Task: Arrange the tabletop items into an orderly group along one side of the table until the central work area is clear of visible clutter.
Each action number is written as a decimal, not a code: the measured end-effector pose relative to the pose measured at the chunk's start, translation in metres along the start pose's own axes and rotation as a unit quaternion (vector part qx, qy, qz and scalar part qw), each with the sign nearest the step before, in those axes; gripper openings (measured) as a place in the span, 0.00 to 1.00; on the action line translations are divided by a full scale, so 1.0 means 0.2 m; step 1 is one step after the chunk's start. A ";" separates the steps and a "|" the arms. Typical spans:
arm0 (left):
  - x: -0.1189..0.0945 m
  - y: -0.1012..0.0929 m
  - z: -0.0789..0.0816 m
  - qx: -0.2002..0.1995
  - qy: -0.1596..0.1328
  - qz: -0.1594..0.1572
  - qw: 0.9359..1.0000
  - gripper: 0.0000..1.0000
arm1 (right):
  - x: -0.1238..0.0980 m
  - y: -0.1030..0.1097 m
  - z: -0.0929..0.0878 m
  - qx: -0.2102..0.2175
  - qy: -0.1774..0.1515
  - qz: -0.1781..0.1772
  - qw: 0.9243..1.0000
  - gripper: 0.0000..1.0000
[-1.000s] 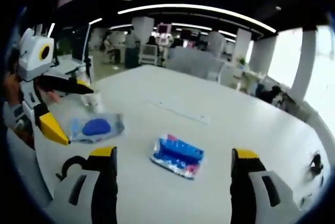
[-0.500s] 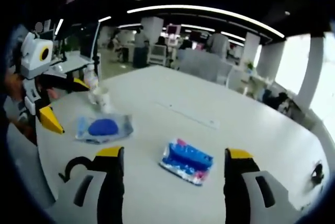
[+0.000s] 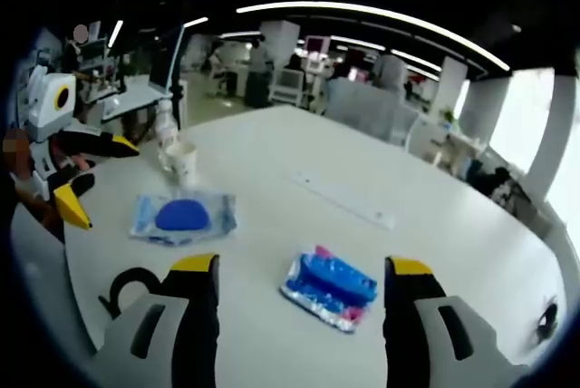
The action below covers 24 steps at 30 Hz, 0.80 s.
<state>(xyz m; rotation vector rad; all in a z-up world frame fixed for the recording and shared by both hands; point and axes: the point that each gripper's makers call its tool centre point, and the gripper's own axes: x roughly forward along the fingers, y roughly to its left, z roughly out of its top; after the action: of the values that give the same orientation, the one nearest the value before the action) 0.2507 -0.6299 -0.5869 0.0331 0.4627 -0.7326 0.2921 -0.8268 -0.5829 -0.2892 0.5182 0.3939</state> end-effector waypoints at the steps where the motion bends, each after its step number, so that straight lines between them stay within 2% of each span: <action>1: 0.00 0.01 -0.01 0.000 0.000 0.002 1.000 0.89 | 0.01 0.01 0.00 0.005 -0.003 0.004 1.000 0.70; 4: 0.00 0.03 -0.05 -0.008 0.006 0.006 1.000 0.87 | 0.02 0.04 -0.02 0.010 0.001 0.007 1.000 0.70; 12: -0.01 0.04 -0.10 -0.013 0.007 0.013 1.000 0.86 | 0.05 0.10 -0.03 0.004 0.002 0.024 1.000 0.67; 24: -0.07 0.11 -0.26 -0.038 0.022 0.034 0.998 0.82 | 0.13 0.19 -0.02 0.008 -0.002 0.054 0.999 0.58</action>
<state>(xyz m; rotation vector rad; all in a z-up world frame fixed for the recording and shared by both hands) 0.2355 -0.5955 -0.6314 -0.0059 0.5294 -0.6486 0.2951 -0.7864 -0.6069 -0.2455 0.5342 0.4945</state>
